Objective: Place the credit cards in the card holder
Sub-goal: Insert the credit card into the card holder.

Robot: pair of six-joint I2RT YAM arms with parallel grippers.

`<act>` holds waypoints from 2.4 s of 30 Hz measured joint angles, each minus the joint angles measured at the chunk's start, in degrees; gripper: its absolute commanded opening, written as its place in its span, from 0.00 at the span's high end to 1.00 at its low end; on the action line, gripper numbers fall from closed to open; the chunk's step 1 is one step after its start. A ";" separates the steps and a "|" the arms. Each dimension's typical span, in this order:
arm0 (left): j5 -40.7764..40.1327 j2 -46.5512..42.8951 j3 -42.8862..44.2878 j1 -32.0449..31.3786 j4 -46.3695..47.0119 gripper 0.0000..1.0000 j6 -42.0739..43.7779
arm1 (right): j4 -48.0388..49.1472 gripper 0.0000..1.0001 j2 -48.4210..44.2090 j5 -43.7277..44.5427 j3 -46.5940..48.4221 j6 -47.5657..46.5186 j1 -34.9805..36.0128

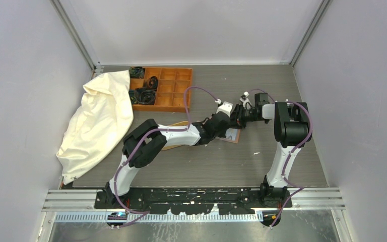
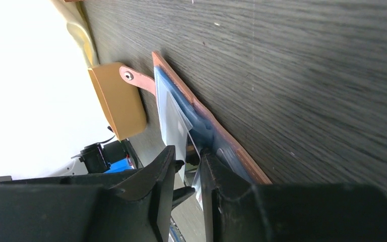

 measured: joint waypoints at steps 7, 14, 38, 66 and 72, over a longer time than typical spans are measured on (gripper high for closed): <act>3.02 -1.81 -5.62 0.11 5.97 0.77 2.82 | -1.42 0.65 -0.74 0.42 0.26 -1.62 0.02; 14.80 -8.87 -13.75 0.90 11.93 0.81 5.86 | -2.80 0.65 -1.25 1.03 0.96 -2.80 0.04; 16.72 -0.09 -2.43 1.92 5.01 0.83 2.78 | -3.50 0.64 -1.25 1.33 1.25 -3.32 0.11; 22.56 -13.53 -19.89 6.88 17.55 0.78 7.37 | -8.79 0.56 -3.34 4.22 3.23 -7.48 0.31; 27.19 -17.46 -23.52 13.16 20.35 0.81 7.08 | -11.21 0.75 -4.42 5.95 3.85 -10.19 0.42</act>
